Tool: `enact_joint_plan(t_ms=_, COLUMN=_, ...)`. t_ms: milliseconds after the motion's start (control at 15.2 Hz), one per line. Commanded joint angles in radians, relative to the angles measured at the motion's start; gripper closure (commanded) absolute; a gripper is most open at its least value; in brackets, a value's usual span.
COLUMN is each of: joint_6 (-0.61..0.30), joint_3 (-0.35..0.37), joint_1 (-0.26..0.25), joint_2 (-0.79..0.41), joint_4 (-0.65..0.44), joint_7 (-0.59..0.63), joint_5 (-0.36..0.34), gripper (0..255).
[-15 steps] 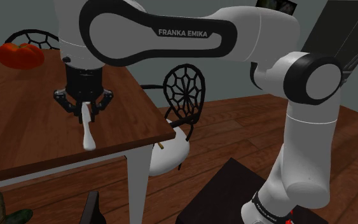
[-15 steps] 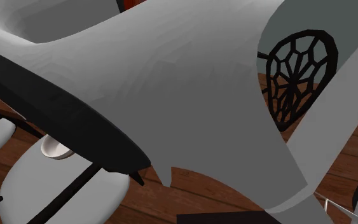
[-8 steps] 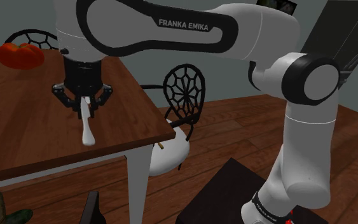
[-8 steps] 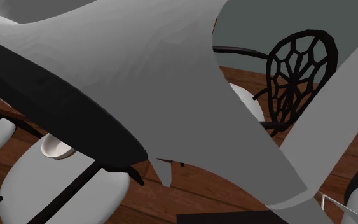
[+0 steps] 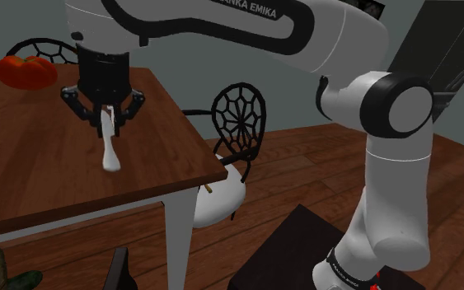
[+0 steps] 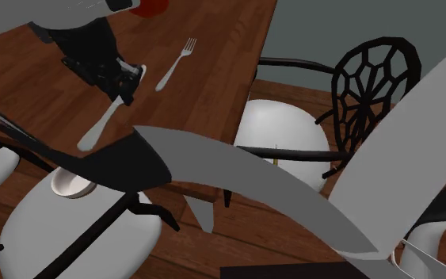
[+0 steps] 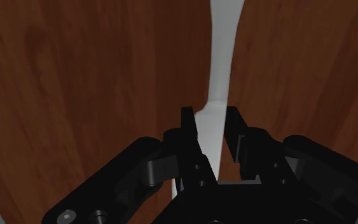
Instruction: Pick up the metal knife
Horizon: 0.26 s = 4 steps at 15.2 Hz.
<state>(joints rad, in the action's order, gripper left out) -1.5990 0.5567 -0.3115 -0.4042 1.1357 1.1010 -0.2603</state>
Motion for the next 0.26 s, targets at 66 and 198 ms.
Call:
enact_joint_plan(t_ms=66, joint_6=0.058, joint_3=-0.002, joint_1=-0.02, joint_2=-0.025, joint_4=-0.082, joint_7=-0.004, joint_5=-0.013, gripper=255)
enact_joint_plan(t_ms=198, joint_6=0.06, joint_3=-0.003, joint_1=-0.021, joint_2=-0.026, joint_4=-0.086, joint_7=-0.004, joint_5=-0.014, gripper=255)
